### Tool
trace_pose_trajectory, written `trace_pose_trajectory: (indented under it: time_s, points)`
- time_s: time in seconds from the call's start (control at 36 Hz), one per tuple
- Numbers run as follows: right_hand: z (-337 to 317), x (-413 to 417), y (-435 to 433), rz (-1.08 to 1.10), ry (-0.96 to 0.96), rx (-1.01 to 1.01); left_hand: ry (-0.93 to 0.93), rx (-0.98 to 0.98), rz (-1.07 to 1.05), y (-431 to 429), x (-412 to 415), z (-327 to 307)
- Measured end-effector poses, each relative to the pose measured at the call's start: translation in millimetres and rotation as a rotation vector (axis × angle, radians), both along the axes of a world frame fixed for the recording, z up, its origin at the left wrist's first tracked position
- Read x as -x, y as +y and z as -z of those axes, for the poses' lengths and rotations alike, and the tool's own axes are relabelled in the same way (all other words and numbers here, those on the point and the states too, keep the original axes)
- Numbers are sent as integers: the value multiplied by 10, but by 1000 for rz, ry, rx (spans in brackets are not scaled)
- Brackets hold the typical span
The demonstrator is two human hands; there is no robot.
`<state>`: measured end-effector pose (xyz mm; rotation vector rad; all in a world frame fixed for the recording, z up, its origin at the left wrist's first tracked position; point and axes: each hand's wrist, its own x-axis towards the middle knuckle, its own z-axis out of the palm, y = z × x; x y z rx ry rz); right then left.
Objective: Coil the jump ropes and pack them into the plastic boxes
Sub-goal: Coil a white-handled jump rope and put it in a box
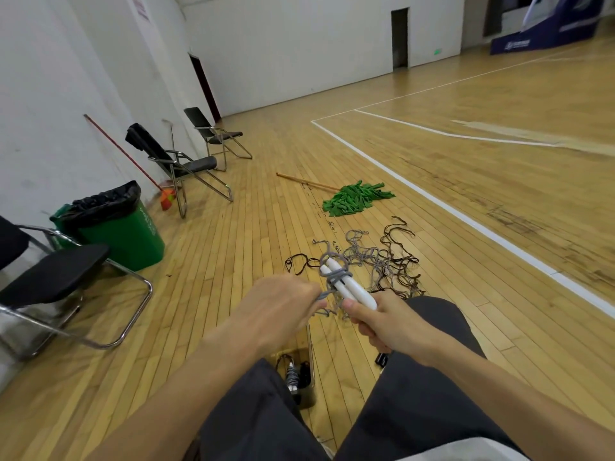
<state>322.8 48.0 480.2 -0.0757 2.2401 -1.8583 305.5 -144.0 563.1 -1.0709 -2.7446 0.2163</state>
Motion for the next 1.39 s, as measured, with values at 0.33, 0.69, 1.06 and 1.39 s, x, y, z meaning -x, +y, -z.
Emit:
trace_pose_trajectory:
  time_s: [0.33, 0.69, 1.06, 1.39]
  points:
    - [-247, -133, -12, -261, -91, -261, -148, -85, 256, 43, 162, -299]
    - [-540, -307, 145, -633, -242, -335, -677, -401, 136, 108, 179, -365]
    - [-701, -347, 157, -662, -58, 14, -1268, -986, 159, 3, 274, 4]
    - [-624, -241, 175, -358, 65, 276, -976, -820, -139, 138, 287, 399]
